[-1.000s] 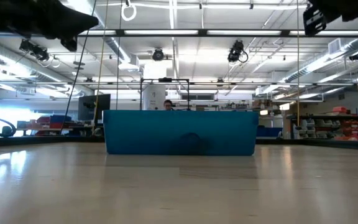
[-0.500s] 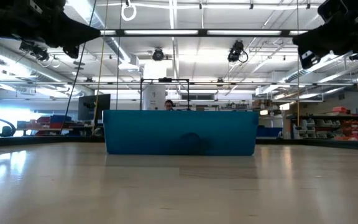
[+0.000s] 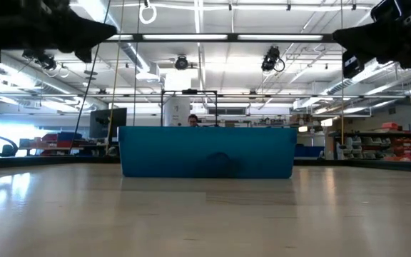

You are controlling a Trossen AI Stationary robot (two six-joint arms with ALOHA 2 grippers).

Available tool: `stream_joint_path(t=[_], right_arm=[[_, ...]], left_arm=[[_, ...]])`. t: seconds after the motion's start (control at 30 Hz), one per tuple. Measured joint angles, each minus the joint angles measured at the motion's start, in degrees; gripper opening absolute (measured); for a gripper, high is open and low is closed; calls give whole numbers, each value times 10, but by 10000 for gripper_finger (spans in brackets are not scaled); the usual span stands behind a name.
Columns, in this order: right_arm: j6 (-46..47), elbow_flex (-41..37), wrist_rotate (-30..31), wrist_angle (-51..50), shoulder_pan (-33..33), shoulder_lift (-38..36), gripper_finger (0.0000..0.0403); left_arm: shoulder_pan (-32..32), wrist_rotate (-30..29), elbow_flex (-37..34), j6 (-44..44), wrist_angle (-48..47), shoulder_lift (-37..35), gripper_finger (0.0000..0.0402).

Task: Pick and place USB-C Cables
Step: Return to Home Position

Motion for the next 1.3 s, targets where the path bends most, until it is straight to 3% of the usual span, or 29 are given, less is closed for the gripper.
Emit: stream_joint_path(t=[0.13,0.4,0.53,0.8,1.0,1.3], right_arm=[[10,-32,-20,62,-20,-8,2],[16,-34,-65,99,-51,-10,2],[16,-34,-52,147,-54,-10,2],[9,-34,32,123,-52,-10,1],[-2,-34,40,103,-36,-9,1],[3,-34,55,-33,-30,-7,4]], left_arm=[[35,13,-79,-19,147,-2,4],[99,86,-79,-44,209,-6,5],[116,97,-79,-63,199,-6,5],[132,93,-79,-104,184,-6,5],[114,42,-79,-96,124,-6,5],[96,9,-79,-73,15,-6,5]])
